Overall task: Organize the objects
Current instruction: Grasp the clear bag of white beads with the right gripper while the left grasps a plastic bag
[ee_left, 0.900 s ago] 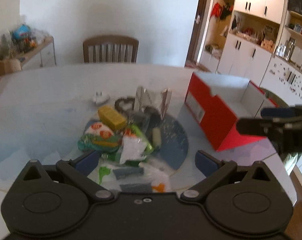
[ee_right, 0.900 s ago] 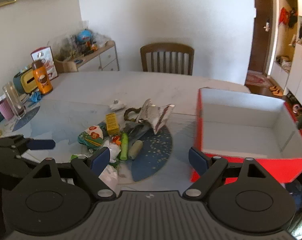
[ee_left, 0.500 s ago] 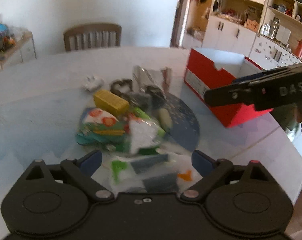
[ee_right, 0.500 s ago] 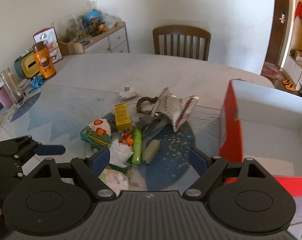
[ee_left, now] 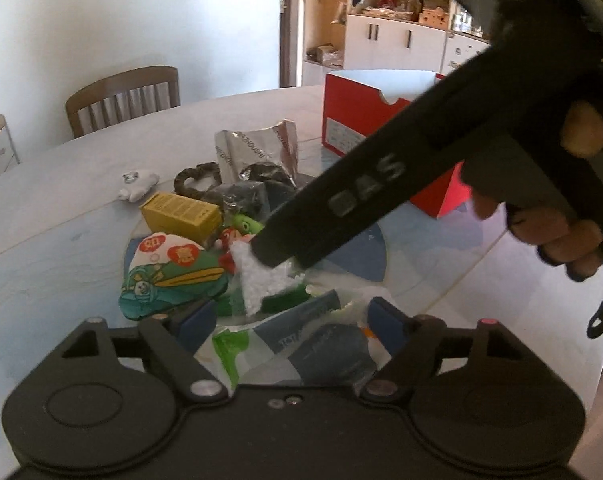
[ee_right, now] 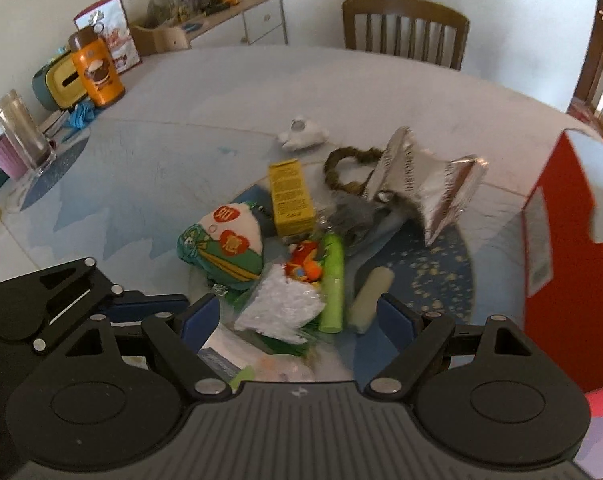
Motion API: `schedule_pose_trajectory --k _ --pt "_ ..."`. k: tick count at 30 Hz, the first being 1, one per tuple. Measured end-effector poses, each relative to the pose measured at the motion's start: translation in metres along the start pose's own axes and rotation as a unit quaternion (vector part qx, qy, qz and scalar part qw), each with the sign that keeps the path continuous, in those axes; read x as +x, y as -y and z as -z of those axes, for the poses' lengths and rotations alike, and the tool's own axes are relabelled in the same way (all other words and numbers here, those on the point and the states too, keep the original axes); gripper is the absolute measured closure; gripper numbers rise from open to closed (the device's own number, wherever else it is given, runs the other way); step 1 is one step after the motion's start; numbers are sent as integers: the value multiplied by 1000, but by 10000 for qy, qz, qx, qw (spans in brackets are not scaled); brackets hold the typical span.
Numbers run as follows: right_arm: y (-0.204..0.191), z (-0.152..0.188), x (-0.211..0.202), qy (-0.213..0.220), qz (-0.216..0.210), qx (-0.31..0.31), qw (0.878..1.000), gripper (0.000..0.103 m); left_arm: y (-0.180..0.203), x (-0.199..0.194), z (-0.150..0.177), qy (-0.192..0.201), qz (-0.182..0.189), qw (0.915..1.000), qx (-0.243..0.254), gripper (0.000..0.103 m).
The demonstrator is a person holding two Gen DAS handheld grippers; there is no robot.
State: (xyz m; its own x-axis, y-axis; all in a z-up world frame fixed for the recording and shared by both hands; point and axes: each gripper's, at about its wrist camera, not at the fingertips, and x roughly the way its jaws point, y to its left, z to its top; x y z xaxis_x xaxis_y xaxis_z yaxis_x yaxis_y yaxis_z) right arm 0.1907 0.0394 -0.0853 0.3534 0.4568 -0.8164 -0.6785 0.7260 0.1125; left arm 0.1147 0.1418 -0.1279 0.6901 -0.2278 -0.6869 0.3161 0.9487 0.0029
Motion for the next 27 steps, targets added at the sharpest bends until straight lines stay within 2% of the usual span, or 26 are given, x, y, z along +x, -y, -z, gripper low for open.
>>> schedule_pose_trajectory --k 4,7,8,11,13,15,17,27 --pt "-3 -3 17 -194 -65 59 9998 17 -6 5 2 -60 137 9999 55 24" --pt "-4 -4 25 -299 -77 125 9994 17 -11 4 2 -72 262 9996 43 31" --pt "-5 -5 27 -320 -84 126 9994 17 -12 4 2 -86 310 9995 41 36" --pt "-7 -6 33 -380 -32 132 9992 23 -16 6 3 -193 537 9984 11 61" --pt "-8 -7 36 -415 -21 198 9989 24 -17 6 4 -177 592 9981 8 63" --pt "-8 -8 39 -452 24 195 9988 33 -18 5 4 -190 661 9976 -10 70" --pt "-10 -7 41 -493 83 219 9985 35 -19 5 5 -198 732 9971 -73 78" --pt "-13 -7 39 -534 236 388 9975 57 -31 -2 11 -188 906 9950 -383 90"
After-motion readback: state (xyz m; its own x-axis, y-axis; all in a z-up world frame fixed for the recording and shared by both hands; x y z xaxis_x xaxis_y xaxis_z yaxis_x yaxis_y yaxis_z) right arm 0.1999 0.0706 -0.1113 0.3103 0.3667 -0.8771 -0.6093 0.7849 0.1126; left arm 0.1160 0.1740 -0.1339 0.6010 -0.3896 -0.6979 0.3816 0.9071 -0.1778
